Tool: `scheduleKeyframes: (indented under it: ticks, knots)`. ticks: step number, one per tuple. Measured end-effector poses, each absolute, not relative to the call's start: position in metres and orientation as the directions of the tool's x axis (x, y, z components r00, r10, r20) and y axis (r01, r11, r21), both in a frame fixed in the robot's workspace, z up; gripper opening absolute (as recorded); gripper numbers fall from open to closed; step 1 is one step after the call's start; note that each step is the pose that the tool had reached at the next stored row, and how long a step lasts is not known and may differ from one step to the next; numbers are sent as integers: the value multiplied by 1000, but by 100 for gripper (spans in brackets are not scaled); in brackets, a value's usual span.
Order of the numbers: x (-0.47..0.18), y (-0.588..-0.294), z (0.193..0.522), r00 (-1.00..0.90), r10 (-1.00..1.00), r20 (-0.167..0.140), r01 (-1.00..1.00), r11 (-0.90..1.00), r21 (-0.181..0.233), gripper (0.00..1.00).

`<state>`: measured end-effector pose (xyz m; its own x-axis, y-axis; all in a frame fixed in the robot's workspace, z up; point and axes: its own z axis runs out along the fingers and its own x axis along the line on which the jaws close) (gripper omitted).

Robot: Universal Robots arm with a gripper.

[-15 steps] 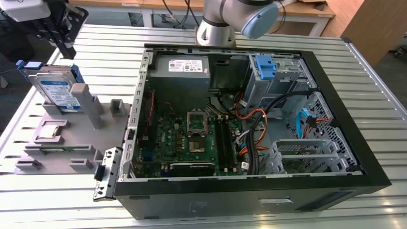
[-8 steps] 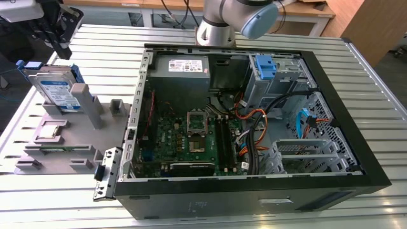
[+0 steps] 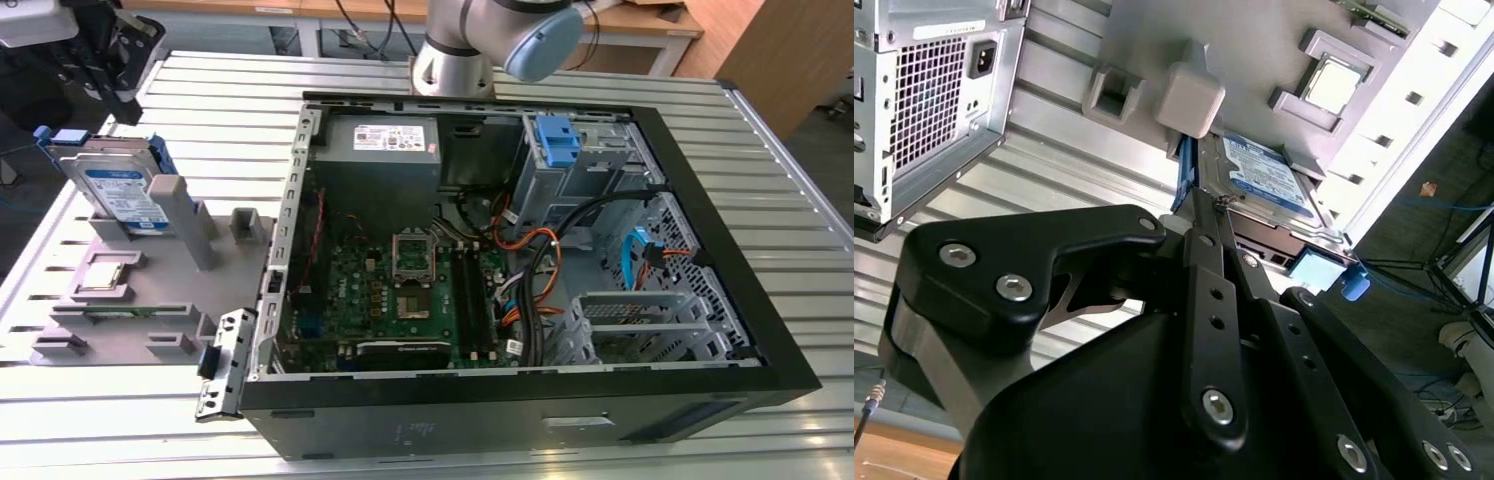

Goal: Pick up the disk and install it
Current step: 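Reach for the disk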

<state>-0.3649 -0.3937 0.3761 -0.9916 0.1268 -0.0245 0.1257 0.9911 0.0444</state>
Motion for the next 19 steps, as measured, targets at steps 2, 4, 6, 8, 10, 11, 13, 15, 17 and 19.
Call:
scheduleKeyframes:
  ticks: [2, 4, 6, 8, 10, 11, 13, 15, 17, 19]
  knots:
    - [-367, -393, 376, -991, 128, -25, 127, 991, 44, 11]
    - [-369, -393, 375, -991, 130, -25, 128, 991, 44, 11]
    - [-371, -392, 374, -991, 131, -24, 130, 991, 44, 11]
    - [-373, -392, 374, -991, 132, -25, 131, 990, 44, 11]
    - [-376, -392, 373, -991, 133, -24, 132, 990, 44, 11]
    - [-377, -392, 373, -991, 134, -24, 133, 990, 44, 11]
    - [-380, -392, 373, -991, 135, -24, 134, 990, 44, 11]
    - [-382, -392, 372, -990, 136, -24, 135, 990, 44, 11]
    - [-385, -391, 372, -990, 137, -24, 136, 990, 44, 11]
    - [-386, -391, 370, -990, 138, -25, 137, 990, 44, 11]
